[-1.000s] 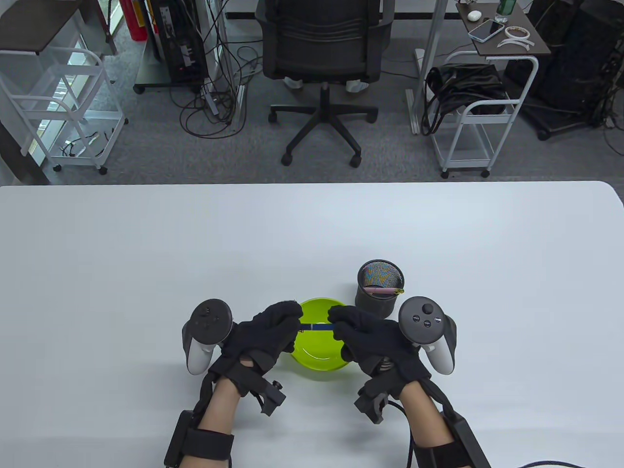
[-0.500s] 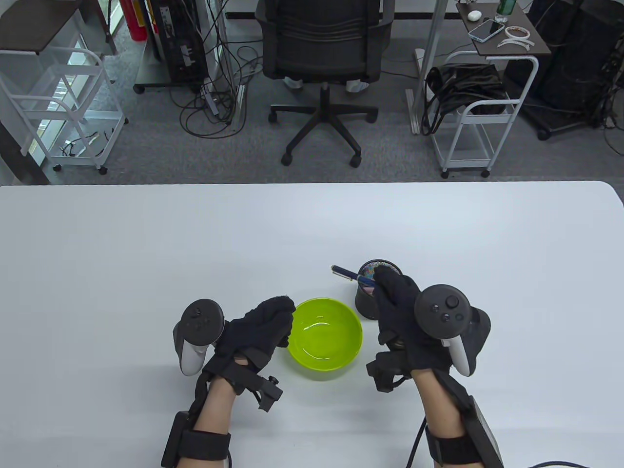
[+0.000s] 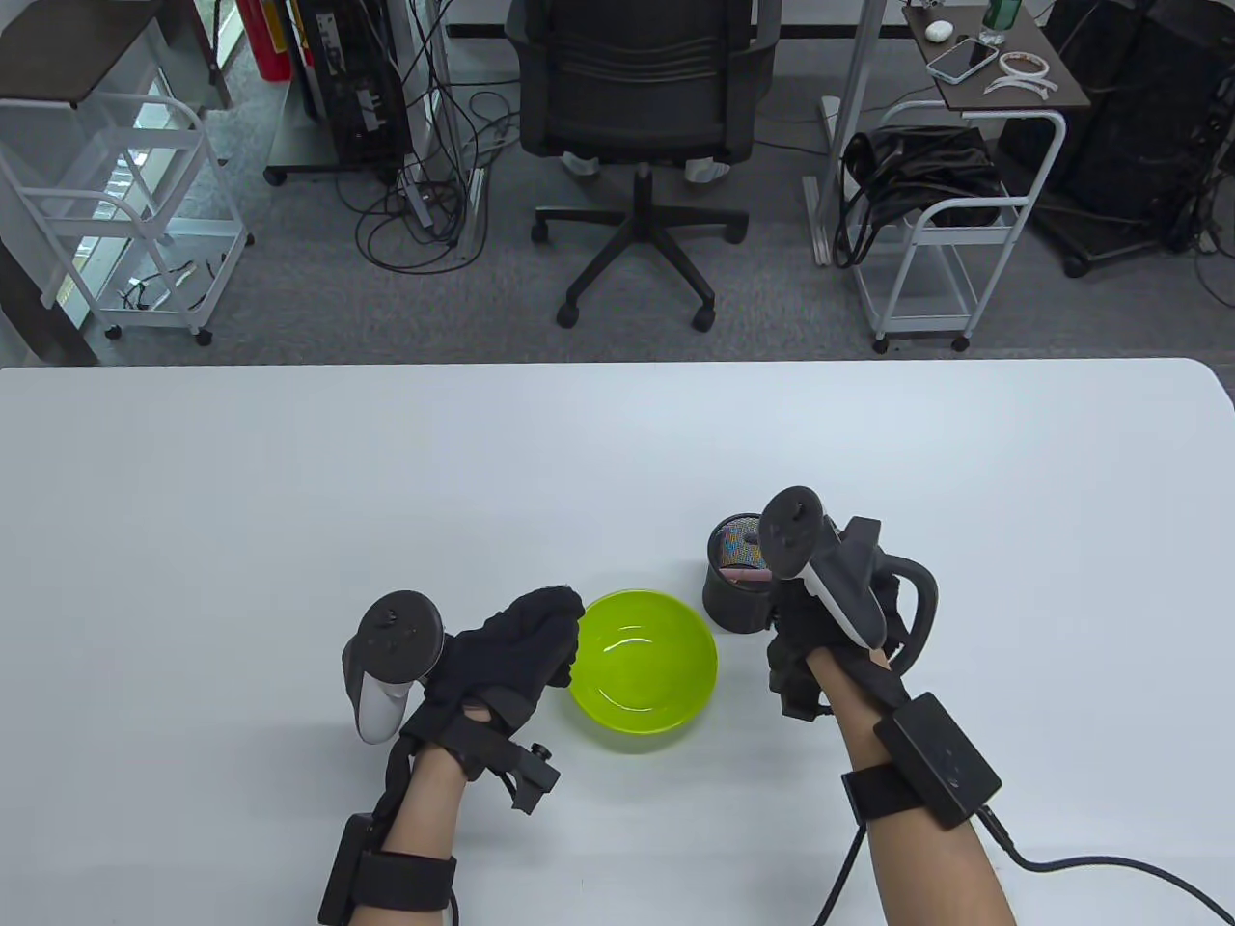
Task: Assemble fountain pens from components
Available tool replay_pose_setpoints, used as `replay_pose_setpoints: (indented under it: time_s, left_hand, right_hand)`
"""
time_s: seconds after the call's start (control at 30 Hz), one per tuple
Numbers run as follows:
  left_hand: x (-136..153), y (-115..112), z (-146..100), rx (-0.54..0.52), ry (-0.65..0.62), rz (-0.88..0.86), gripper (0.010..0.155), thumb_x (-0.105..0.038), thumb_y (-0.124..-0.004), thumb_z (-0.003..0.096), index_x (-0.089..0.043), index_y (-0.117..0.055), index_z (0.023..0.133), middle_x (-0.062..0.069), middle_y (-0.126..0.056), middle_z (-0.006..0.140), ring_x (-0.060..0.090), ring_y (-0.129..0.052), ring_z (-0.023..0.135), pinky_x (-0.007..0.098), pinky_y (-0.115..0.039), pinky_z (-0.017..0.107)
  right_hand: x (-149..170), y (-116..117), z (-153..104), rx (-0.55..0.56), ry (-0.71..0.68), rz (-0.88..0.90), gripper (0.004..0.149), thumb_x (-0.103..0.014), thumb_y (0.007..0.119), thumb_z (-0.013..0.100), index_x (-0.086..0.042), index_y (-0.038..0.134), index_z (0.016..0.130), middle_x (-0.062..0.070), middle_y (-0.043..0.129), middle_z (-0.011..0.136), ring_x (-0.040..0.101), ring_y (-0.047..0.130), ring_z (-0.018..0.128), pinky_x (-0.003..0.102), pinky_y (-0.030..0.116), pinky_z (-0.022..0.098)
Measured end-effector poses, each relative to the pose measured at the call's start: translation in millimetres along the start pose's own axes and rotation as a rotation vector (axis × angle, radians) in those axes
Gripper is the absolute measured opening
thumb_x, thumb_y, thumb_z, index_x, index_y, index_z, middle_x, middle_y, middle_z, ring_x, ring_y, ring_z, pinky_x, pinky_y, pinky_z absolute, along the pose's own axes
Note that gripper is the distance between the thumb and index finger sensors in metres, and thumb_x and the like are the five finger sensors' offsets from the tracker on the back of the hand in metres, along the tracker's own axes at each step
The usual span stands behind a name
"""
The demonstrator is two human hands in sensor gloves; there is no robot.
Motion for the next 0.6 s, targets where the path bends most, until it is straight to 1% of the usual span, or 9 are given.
replay_pose_setpoints:
  time_s: [0.13,0.23,0.3,0.37,0.6]
  left_hand:
    - [0.2,-0.3,0.1,0.003,0.001,0.004,0.061,-0.049,-0.069,0.0539,-0.009,-0.067,0.099,0.012,-0.088,0.077,0.027,-0.096,0.054,0.055,-0.078,0.046]
    - [0.5,-1.2,0.4,0.008,0.005,0.007,0.061,-0.049,-0.069,0.0541,-0.008,-0.067,0.099,0.012,-0.088,0.077,0.028,-0.096,0.054,0.055,-0.078,0.046]
    - [0.5,-2.0,0.6,0.012,0.007,0.009,0.061,-0.049,-0.069,0.0541,-0.008,-0.067,0.099,0.012,-0.088,0.077,0.028,-0.096,0.054,0.055,-0.078,0.046]
    - [0.3,-2.6,0.8,0.016,0.008,0.013,0.061,-0.049,-0.069,0.0542,-0.008,-0.067,0.099,0.012,-0.088,0.077,0.028,-0.096,0.054,0.055,-0.078,0.046]
    - [-2.0,-5.2,1.1,0.027,0.0,-0.016,0.061,-0.049,-0.069,0.0543,-0.008,-0.067,0.1,0.012,-0.087,0.077,0.028,-0.096,0.054,0.056,-0.078,0.046]
  right_hand:
    - [-11.6,12.7,6.4,-0.024,-0.017,-0.081,0.046,-0.032,0.086,0.044,-0.028,0.083,0.09,0.001,0.091,0.086,0.021,0.099,0.034,0.041,0.085,0.02]
    - [-17.2,22.6,11.9,-0.063,-0.013,-0.14,0.045,-0.032,0.085,0.045,-0.029,0.083,0.09,0.0,0.09,0.087,0.021,0.099,0.036,0.041,0.085,0.021]
    - [-19.5,29.6,15.2,-0.102,-0.007,-0.151,0.044,-0.031,0.082,0.046,-0.03,0.083,0.091,0.0,0.088,0.09,0.022,0.098,0.039,0.041,0.085,0.022]
    - [-20.5,33.4,16.7,-0.118,-0.006,-0.153,0.044,-0.031,0.081,0.047,-0.03,0.083,0.091,-0.001,0.088,0.09,0.022,0.098,0.04,0.041,0.084,0.023]
    - [-22.8,44.8,19.6,-0.167,-0.005,-0.175,0.041,-0.032,0.08,0.047,-0.03,0.09,0.087,-0.002,0.091,0.088,0.021,0.098,0.039,0.041,0.085,0.023]
Point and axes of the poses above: the tracker on the back of each hand, its own x axis roughly to the little-finger side, its own z axis roughly from the wrist to the fingertips, y = z × x, the point moved 4 cm from there along z, roughly from the wrist to the fingertips
